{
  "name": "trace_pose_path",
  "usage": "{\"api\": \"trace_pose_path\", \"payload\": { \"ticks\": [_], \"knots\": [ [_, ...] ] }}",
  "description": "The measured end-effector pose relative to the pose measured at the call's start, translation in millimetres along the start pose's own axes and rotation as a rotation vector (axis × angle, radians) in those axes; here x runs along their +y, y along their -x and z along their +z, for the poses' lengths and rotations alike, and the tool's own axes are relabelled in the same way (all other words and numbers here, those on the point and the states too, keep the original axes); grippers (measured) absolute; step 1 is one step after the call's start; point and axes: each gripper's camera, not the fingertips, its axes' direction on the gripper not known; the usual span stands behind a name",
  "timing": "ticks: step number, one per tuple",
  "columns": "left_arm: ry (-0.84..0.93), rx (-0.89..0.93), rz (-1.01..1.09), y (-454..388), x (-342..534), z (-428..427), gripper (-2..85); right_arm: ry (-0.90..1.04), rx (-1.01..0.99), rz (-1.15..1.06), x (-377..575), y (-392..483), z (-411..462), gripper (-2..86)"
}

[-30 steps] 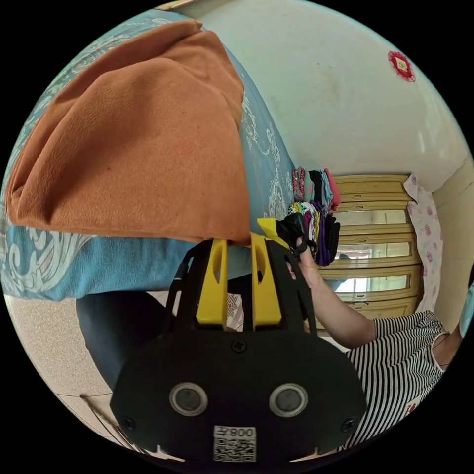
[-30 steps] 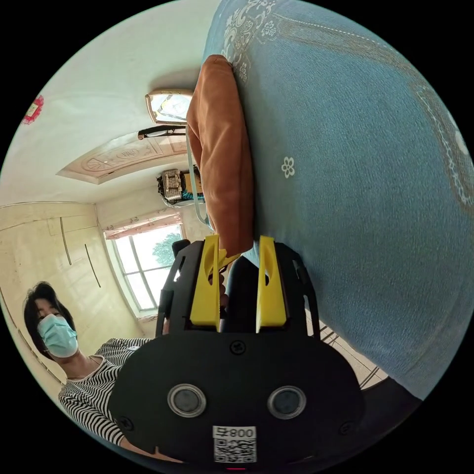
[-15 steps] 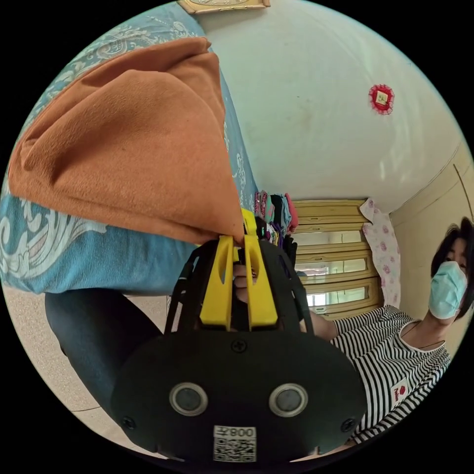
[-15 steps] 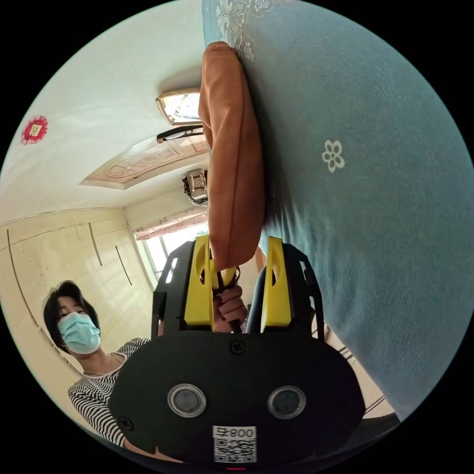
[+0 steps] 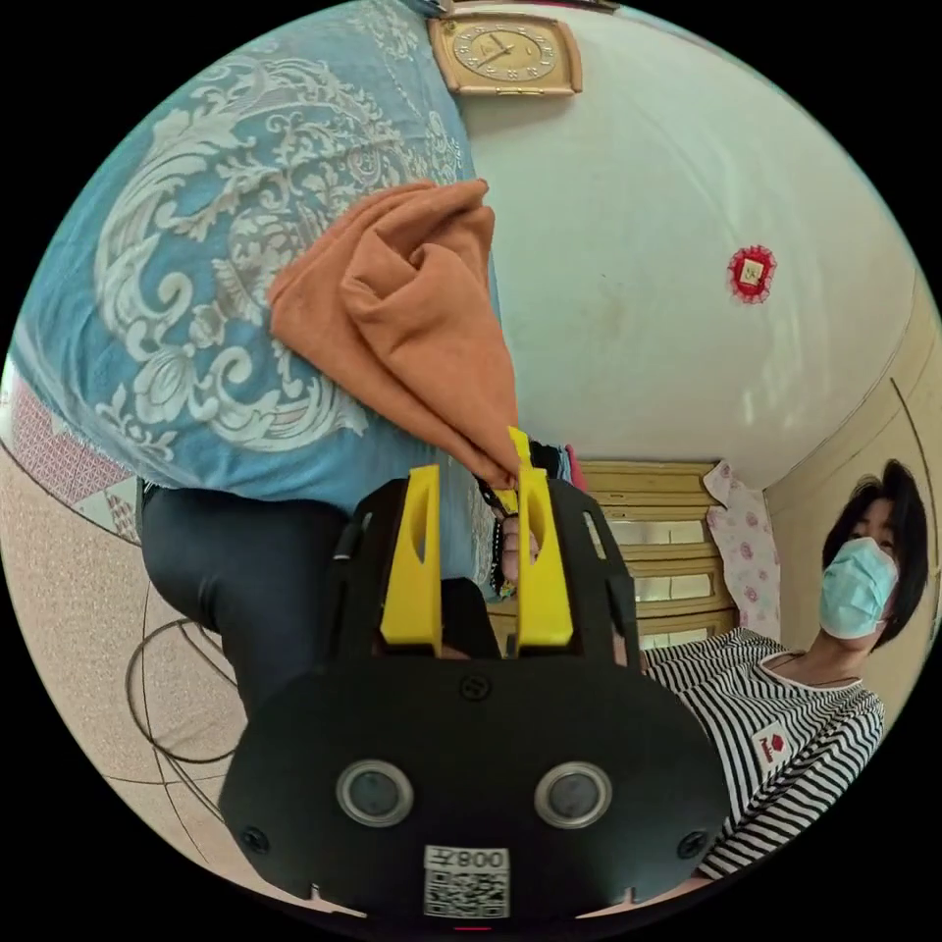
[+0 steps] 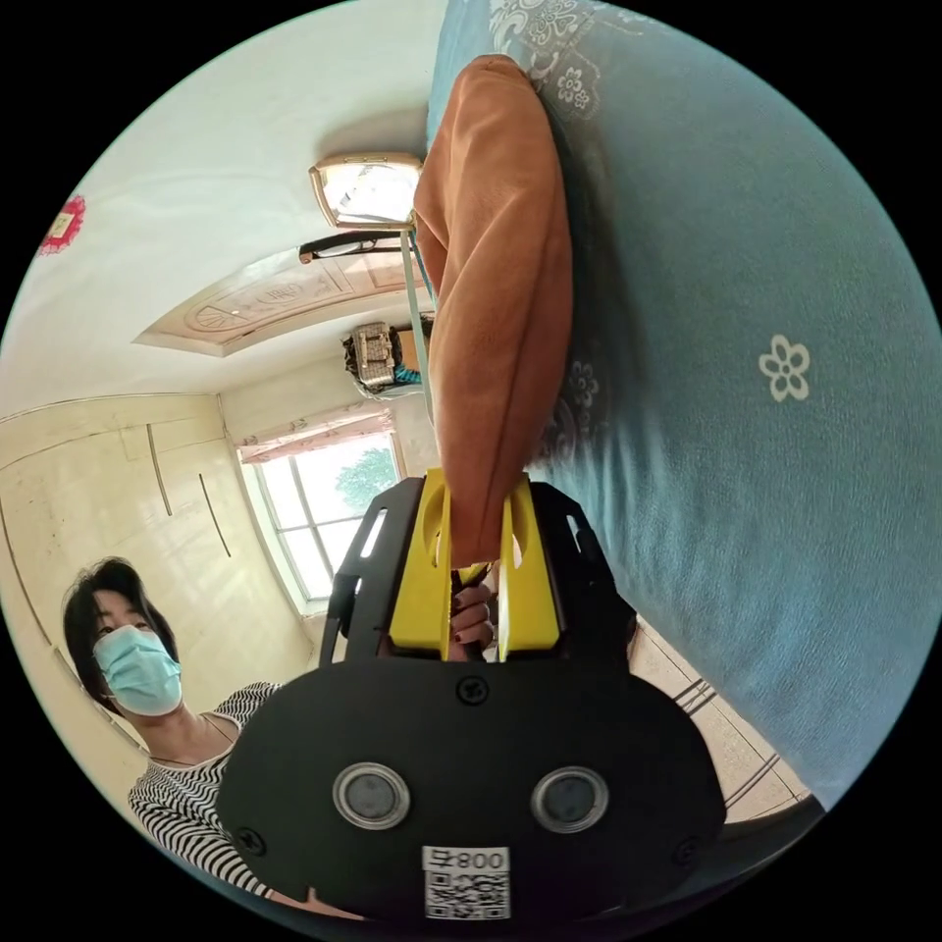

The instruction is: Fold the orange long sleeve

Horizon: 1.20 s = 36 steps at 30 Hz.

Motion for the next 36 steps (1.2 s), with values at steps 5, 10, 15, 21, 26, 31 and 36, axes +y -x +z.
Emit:
{"api": "trace_pose_path", "payload": {
  "ticks": [5, 10, 15, 21, 26, 31, 36],
  "knots": [
    [-0.161, 0.142, -0.123, 46.1, -8.1, -35.4, 16.6, 0.001, -0.005, -0.03, -1.4, 18.7, 0.4, 7.7],
    [-0.211, 0.223, -0.151, 60.9, -22.7, -42.2, 17.4, 0.004, -0.006, -0.034, -2.8, 25.9, -1.2, 7.6],
    [-0.222, 0.215, -0.156, 61.1, -34.3, -48.0, 16.9, 0.003, -0.012, -0.029, -3.6, 28.4, -3.6, 7.5],
    [-0.237, 0.238, -0.139, 48.3, -39.8, -54.6, 16.5, -0.006, -0.046, -0.018, -6.4, 34.1, -11.7, 7.4],
    [-0.255, 0.266, -0.149, 36.2, -24.2, -59.0, 18.0, -0.006, -0.067, -0.042, -17.5, 60.7, -24.5, 7.1],
    [-0.288, 0.312, -0.149, 26.8, -24.0, -56.8, 21.9, -0.001, -0.077, -0.069, -27.9, 84.2, -40.5, 6.7],
    [-0.259, 0.333, -0.089, -5.7, -51.2, -40.6, 24.0, -0.004, -0.07, -0.07, -30.9, 92.7, -59.8, 6.6]
  ]
}}
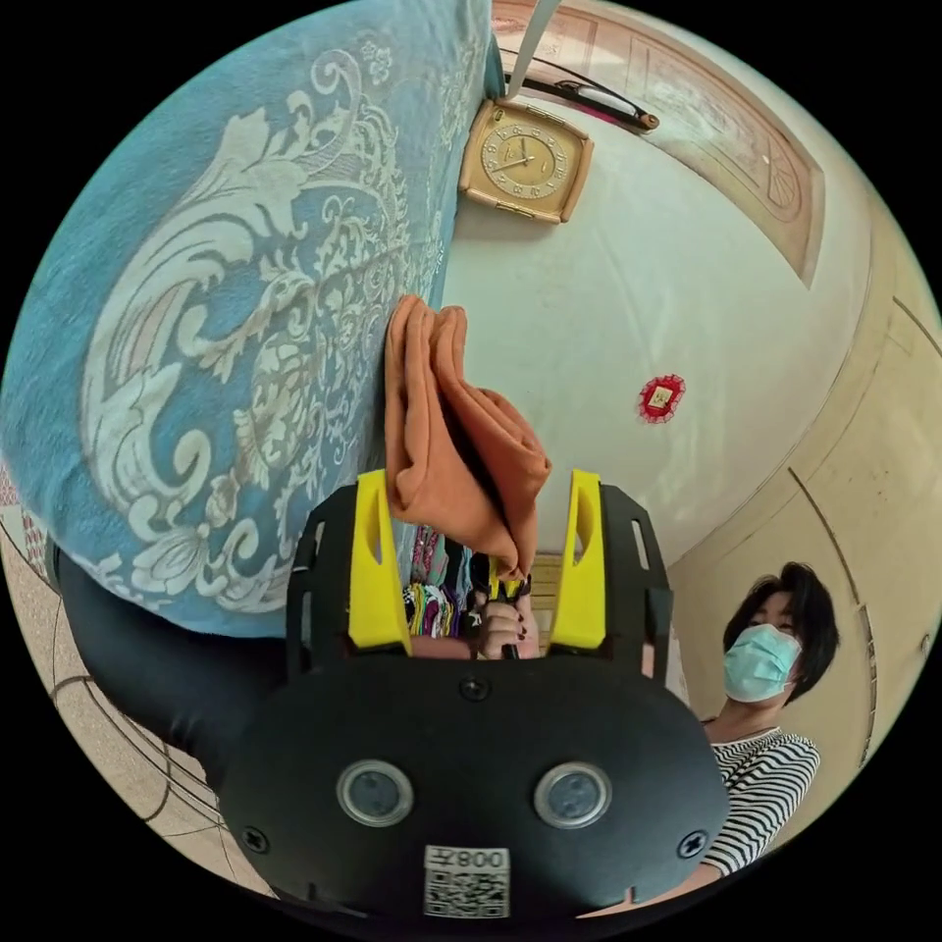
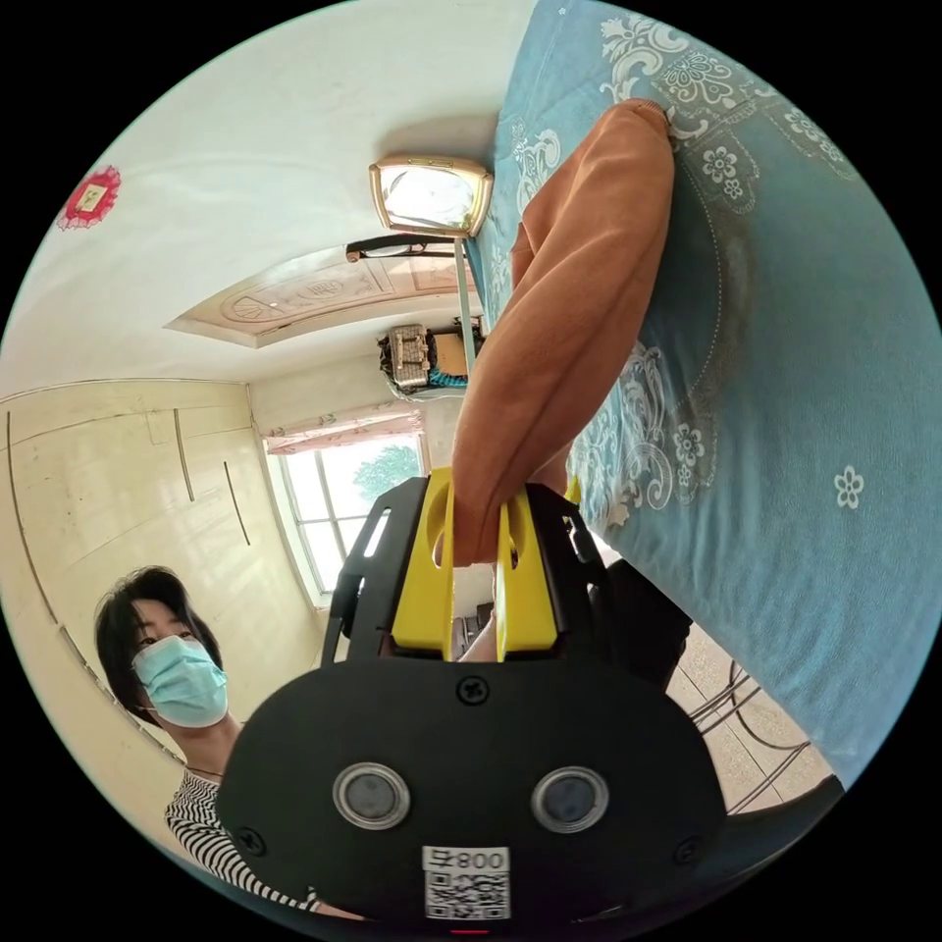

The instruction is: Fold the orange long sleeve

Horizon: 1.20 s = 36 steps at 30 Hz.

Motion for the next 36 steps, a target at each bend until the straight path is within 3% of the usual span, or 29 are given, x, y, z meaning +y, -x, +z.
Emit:
{"api": "trace_pose_path", "payload": {
  "ticks": [4, 8, 11, 19, 36],
  "knots": [
    [0.089, -0.114, 0.028, -27.8, -14.2, 36.8, 23.1, -0.003, 0.008, 0.015, 1.5, -2.5, -16.4, 6.6],
    [0.167, -0.213, 0.038, -49.5, -14.8, 68.1, 12.7, -0.006, 0.03, 0.027, 4.8, -5.3, -38.0, 6.6],
    [0.182, -0.267, 0.072, -68.2, -4.2, 86.9, 9.8, -0.005, 0.041, 0.027, 6.9, -4.5, -57.1, 6.5],
    [0.179, -0.234, 0.041, -113.2, 59.6, 135.8, 8.4, 0.04, 0.093, -0.018, 34.0, 10.9, -123.3, 6.3],
    [0.432, -0.224, 0.263, -292.7, 219.7, 318.2, 7.8, -0.015, 0.025, -0.15, 205.6, 71.6, -339.6, 5.4]
  ]
}}
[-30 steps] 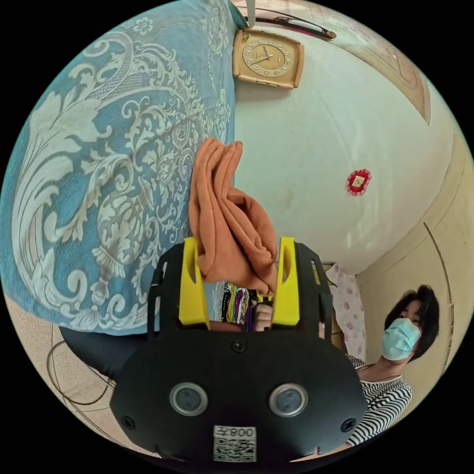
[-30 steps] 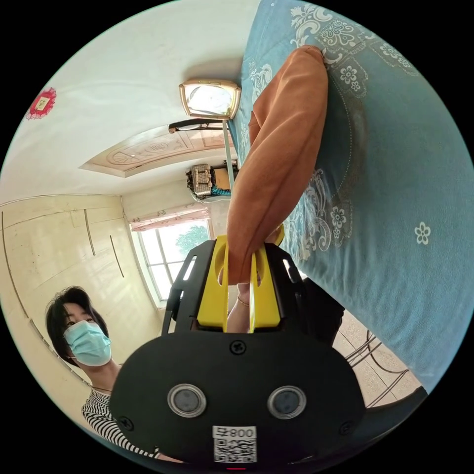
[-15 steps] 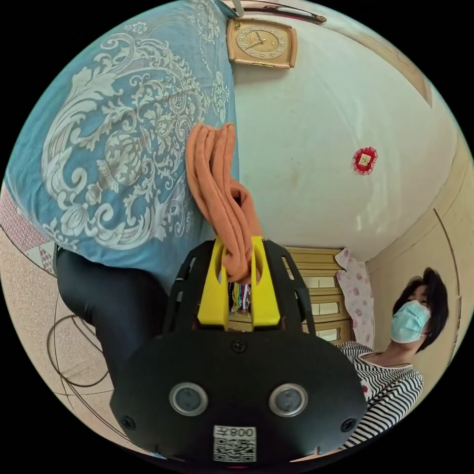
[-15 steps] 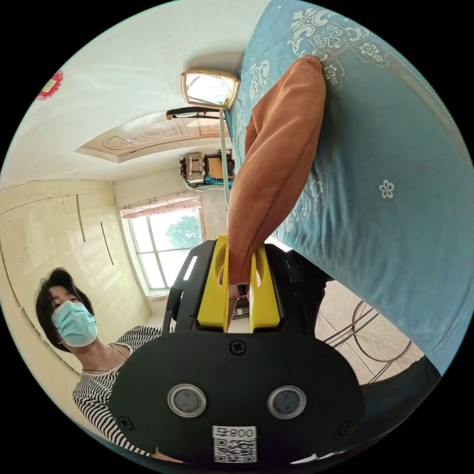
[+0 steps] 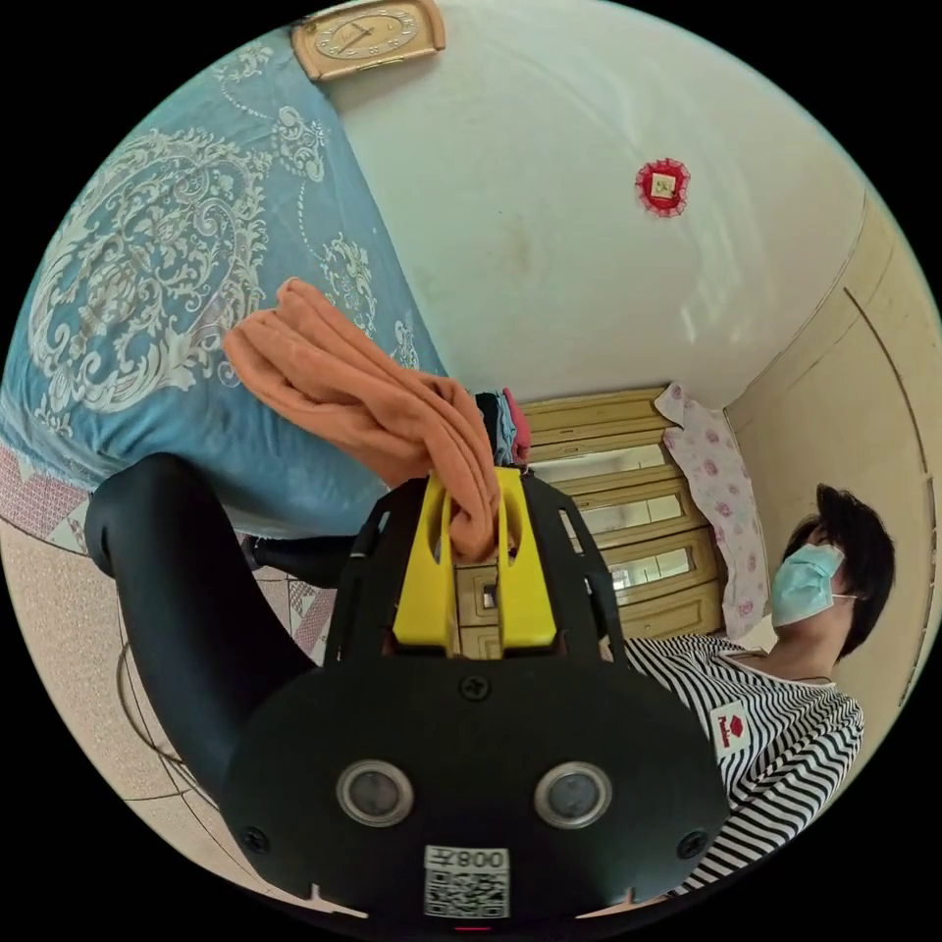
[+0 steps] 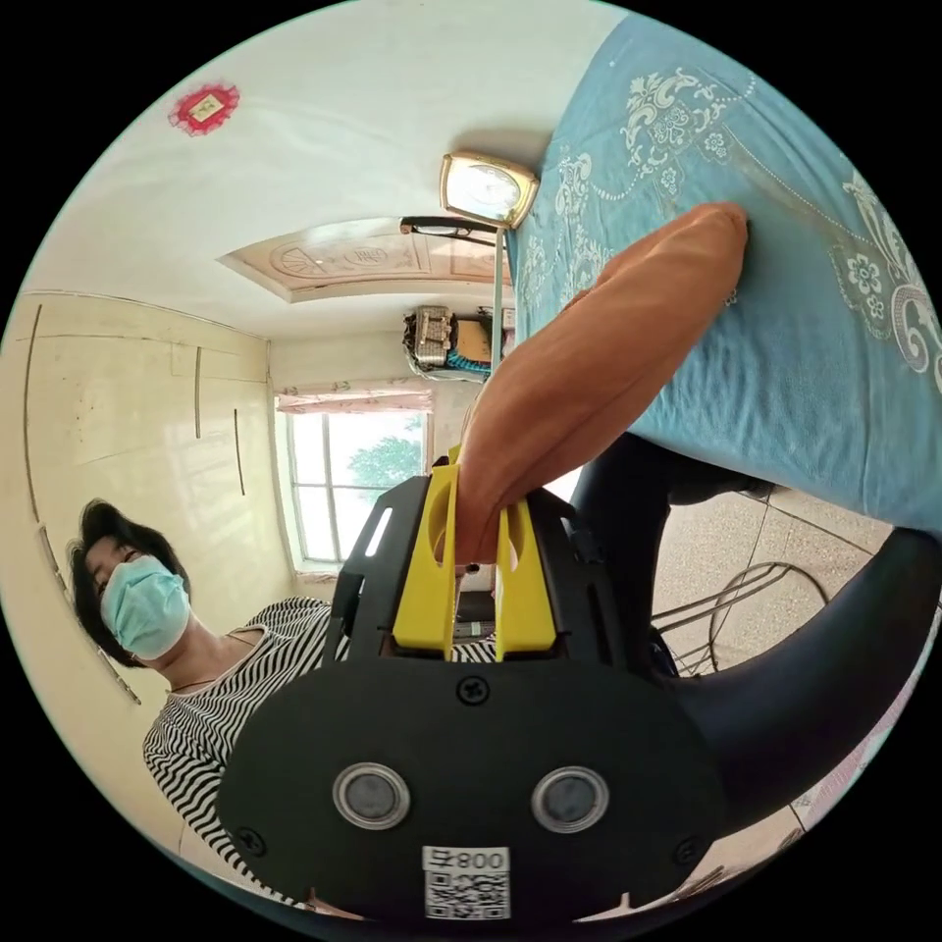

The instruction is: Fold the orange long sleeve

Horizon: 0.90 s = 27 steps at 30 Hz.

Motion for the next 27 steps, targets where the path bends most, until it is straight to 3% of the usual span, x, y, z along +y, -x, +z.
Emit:
{"api": "trace_pose_path", "payload": {
  "ticks": [8, 15, 27],
  "knots": [
    [0.18, 0.021, 0.144, -118.6, -33.8, 150.9, 7.5, -0.162, -0.028, -0.078, 71.8, 38.6, -157.0, 4.9],
    [0.256, -0.015, 0.267, -217.1, -94.0, 297.7, 7.5, -0.284, -0.051, -0.119, 73.5, 61.2, -299.1, 4.3],
    [0.214, 0.172, 0.551, -437.9, -176.9, 644.0, 7.6, -0.408, 0.238, -0.417, 43.3, 248.4, -666.1, 3.9]
  ]
}}
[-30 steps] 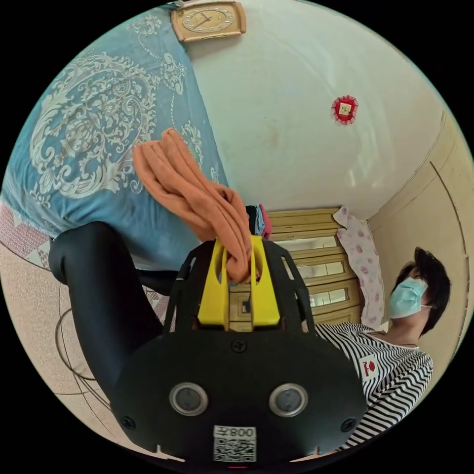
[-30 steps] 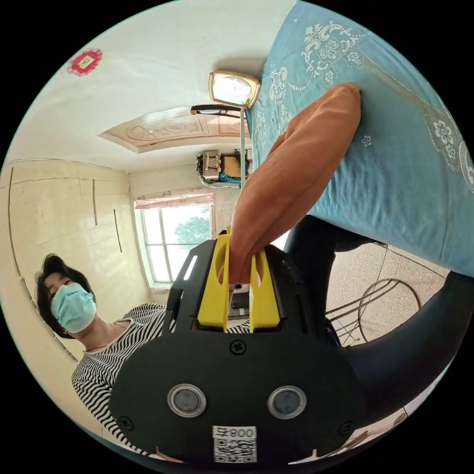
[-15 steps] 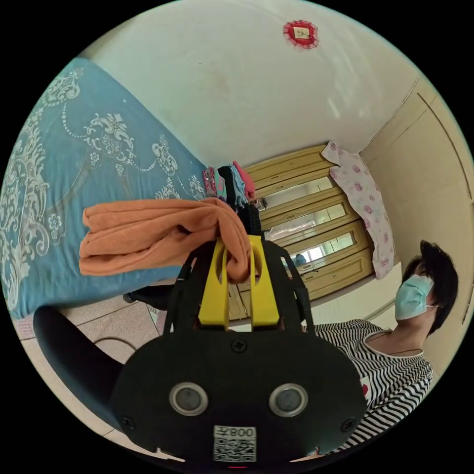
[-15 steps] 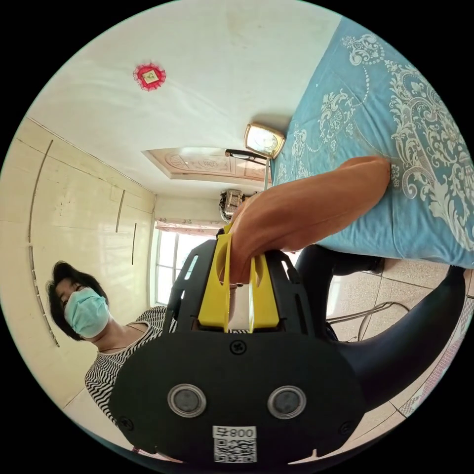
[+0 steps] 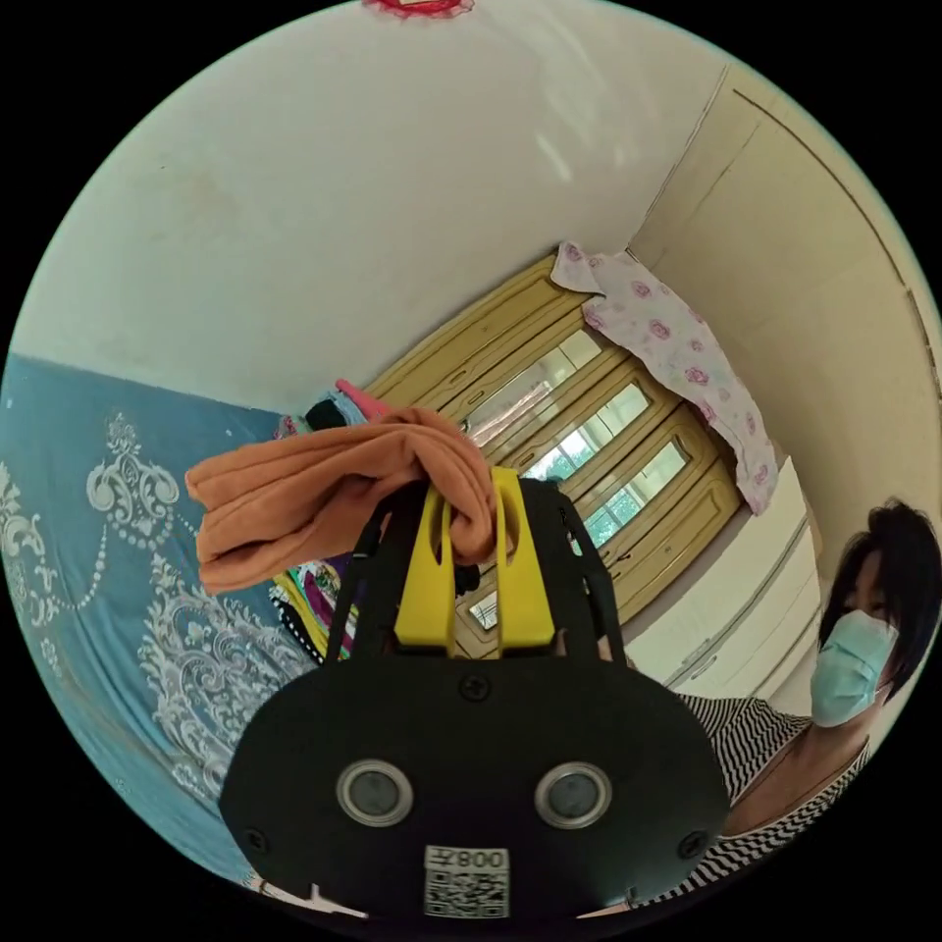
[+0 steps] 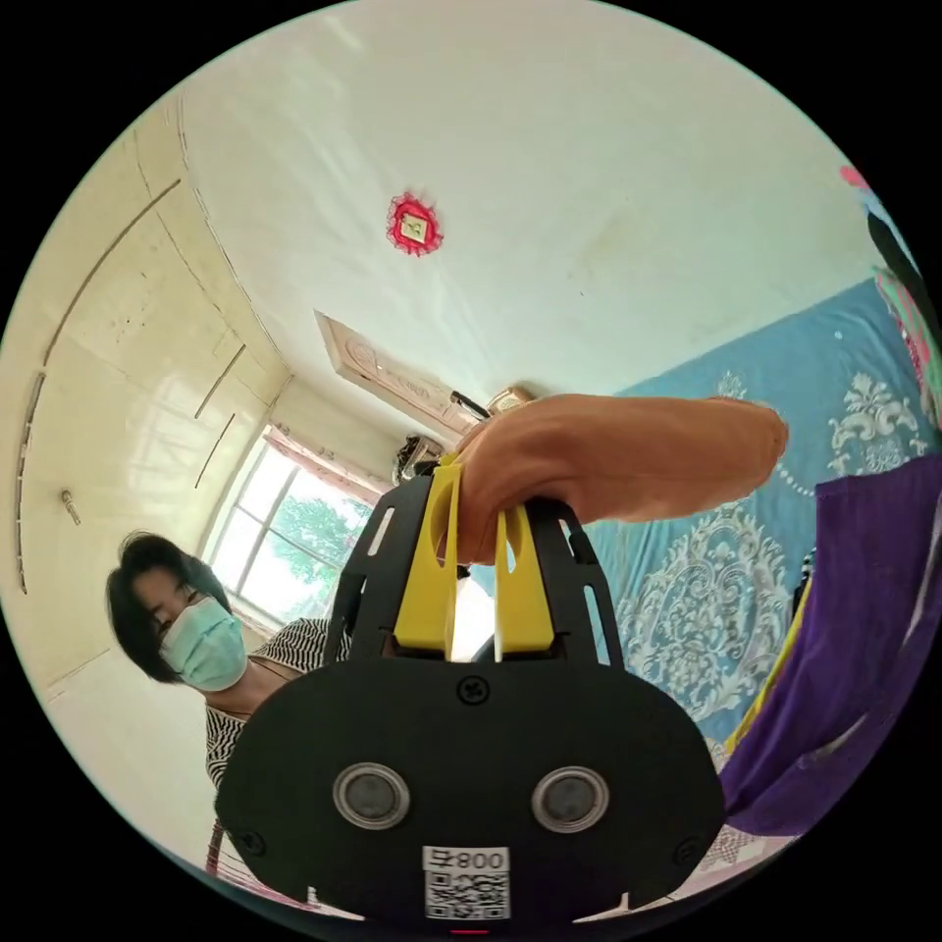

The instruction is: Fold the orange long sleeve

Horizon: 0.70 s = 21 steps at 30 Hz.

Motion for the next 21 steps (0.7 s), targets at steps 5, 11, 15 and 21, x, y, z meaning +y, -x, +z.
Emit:
{"api": "trace_pose_path", "payload": {
  "ticks": [5, 11, 15, 21],
  "knots": [
    [0.076, -0.017, 0.128, -25.7, -40.2, 173.7, 7.7, -0.029, 0.141, -0.062, -34.2, 8.2, -172.7, 4.4],
    [0.317, -0.025, -0.083, 15.8, 0.1, 344.3, 7.6, -0.043, 0.262, 0.184, 9.7, -86.9, -315.5, 4.6],
    [0.393, -0.016, -0.079, 16.2, 17.0, 402.5, 7.6, 0.013, 0.285, 0.34, 50.5, -141.5, -366.2, 4.5],
    [0.452, -0.041, -0.028, -3.1, 22.4, 474.8, 8.0, 0.063, 0.266, 0.345, 86.5, -157.8, -438.6, 5.6]
  ]
}}
